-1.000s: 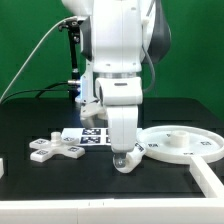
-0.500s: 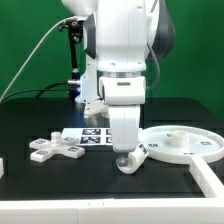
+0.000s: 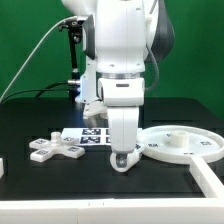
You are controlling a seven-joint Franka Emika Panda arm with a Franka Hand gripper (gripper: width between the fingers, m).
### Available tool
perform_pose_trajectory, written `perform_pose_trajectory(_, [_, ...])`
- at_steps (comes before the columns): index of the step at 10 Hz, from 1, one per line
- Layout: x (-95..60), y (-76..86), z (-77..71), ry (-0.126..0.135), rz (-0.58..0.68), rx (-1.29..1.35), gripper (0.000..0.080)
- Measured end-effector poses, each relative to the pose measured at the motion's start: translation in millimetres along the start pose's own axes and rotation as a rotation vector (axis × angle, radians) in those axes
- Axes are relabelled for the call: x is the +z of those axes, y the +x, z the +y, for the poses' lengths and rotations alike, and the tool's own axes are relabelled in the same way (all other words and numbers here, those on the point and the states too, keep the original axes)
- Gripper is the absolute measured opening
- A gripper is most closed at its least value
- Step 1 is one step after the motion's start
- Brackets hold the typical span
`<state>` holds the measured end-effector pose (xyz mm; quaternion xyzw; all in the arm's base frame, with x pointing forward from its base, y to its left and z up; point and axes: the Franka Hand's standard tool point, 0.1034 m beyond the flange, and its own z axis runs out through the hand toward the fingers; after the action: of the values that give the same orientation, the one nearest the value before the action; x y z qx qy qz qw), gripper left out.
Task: Assemble round table
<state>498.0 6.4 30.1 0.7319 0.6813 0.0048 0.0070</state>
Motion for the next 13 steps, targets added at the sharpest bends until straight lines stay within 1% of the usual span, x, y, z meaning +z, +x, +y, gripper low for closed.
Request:
perform_pose_trajectory(1, [-8.5,0.7,1.9,-0.017,0.000,0.103,0.0649])
perform_pose_trajectory(2, [-8.8,5.5,0.1,-0.018,0.001,0.194,0.0649])
perform_pose_trajectory(3, [-10.7,10.7,2.1,-0.021,0.003,0.241,0.0649])
perform_pose_trajectory(4, [-14.0,15.4,4.5,-0.021,0.007,0.385,0.0649])
perform_pose_trajectory(5, [-16.4,19.0,7.3,-0.005,0.013,0.565,0.0649])
perform_pose_trajectory(6, [-24.7,17.7,18.4,0.027,0.011,0.689,0.0649])
perform_pose_trajectory(7, [-28.0,20.0,24.3,0.023,0.025,0.786,0.0649])
perform_pose_trajectory(11, [-27.1,22.2,22.1,0.038,0.030,1.070,0.0649])
perform_pose_trajectory(12, [-30.1,24.5,19.2,0.044,0.038,1.318,0.0649])
perform_pose_trajectory(13, [-33.3,26.9,19.0,0.063,0.042,1.493,0.0649])
